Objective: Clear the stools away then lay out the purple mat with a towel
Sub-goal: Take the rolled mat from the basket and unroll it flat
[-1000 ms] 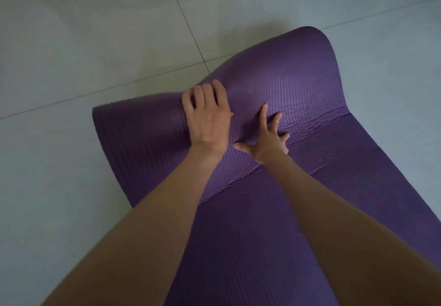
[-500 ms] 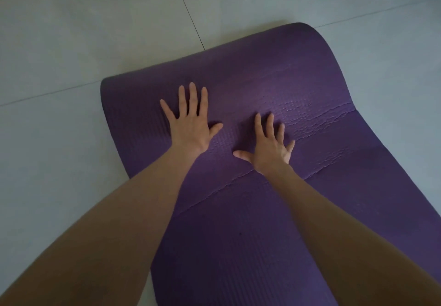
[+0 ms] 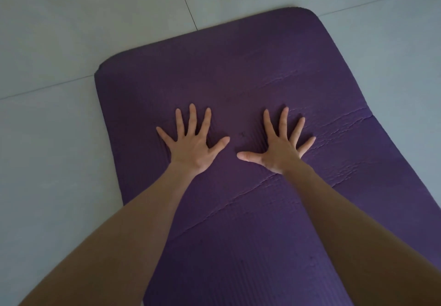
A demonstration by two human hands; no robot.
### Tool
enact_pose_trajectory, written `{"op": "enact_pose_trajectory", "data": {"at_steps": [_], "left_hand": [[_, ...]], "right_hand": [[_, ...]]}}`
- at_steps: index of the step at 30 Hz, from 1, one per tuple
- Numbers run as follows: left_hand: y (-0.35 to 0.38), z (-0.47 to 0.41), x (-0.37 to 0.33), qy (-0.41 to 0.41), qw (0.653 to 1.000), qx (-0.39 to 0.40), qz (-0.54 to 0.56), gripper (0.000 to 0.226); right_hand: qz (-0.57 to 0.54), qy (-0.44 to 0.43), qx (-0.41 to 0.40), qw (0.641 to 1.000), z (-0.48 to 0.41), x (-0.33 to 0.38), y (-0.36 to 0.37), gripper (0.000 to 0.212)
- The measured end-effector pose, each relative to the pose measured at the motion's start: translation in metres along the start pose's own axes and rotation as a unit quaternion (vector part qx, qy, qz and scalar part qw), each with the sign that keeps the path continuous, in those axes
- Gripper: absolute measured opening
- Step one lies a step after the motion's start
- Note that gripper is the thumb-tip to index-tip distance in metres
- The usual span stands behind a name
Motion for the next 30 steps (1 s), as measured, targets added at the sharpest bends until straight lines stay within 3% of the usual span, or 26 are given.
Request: {"op": "enact_pose_trajectory", "data": {"at_steps": [8,14,24,30], "left_hand": [[-0.005,-0.002,-0.009,-0.083,0.991,0.091,0.047,0.106],[-0.001,-0.002,-0.006,-0.087,0.989,0.099,0.061,0.098],[0.001,-0.007,-0.008,-0.070,0.992,0.092,0.052,0.103],[-0.004,-0.004,-0.013,-0.043,0.993,0.098,0.053,0.107]], "right_hand": [[-0.009,0.005,0.044,0.999,0.000,0.002,-0.002,0.127],[-0.030,0.010,0.064,0.997,0.002,0.004,-0.005,0.132],[-0.059,0.078,0.005,0.995,0.014,-0.012,-0.007,0.136],[-0.113,0.197,-0.043,0.973,0.051,-0.018,0.018,0.128]]}}
Point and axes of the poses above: each hand's wrist, its own z-axis away from the middle knuckle, its own y-axis out of the palm, x = y × z, the point moved 8 cm from there along -z, towards the middle knuckle, and after that the axes turned 2 degrees about z, right-handed, at the moved point
